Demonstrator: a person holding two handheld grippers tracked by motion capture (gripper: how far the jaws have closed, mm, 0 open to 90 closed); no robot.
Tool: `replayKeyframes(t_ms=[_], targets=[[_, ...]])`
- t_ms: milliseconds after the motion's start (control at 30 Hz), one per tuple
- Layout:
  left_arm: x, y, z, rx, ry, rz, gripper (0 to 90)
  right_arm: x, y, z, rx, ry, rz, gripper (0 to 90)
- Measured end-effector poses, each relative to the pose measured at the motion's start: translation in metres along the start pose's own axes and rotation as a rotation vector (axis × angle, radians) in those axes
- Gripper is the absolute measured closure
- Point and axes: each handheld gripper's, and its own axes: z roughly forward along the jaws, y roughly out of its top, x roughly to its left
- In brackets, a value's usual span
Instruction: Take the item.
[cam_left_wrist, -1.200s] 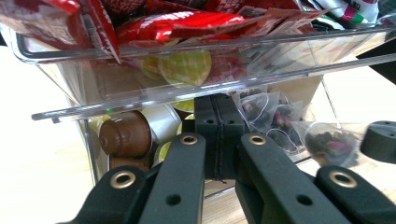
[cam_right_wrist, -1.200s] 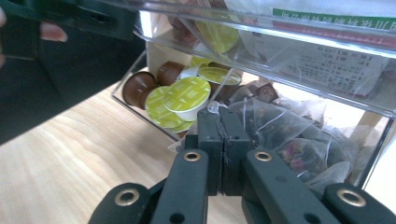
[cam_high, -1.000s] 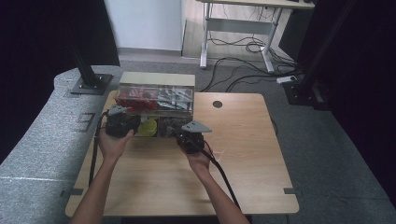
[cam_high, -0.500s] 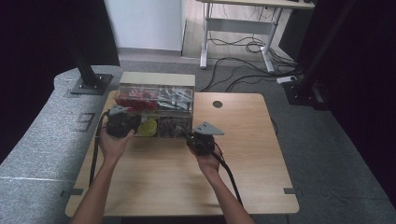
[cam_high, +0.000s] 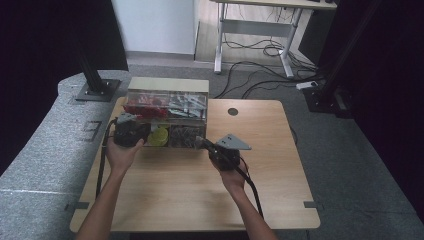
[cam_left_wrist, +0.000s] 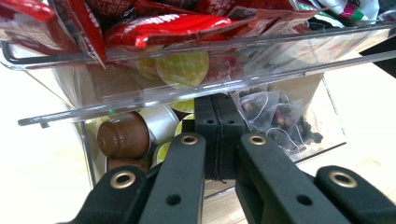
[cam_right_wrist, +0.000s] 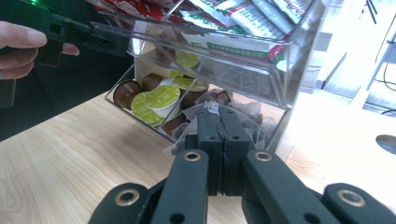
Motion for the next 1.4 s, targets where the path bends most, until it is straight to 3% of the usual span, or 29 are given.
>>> replayKeyframes(t_ms=[1033, 1400], targets=[[0.000, 0.000, 0.000, 0.004, 0.010, 0.002, 90.0, -0.036, -0.011, -0.050, -0.046, -0.071, 0.049, 88.6], [-0.002, 0.000, 0.002, 0.008, 0.010, 0.006, 90.0, -0.049, -0.022, -0.056, -0.032, -0.099, 0.071, 88.5]])
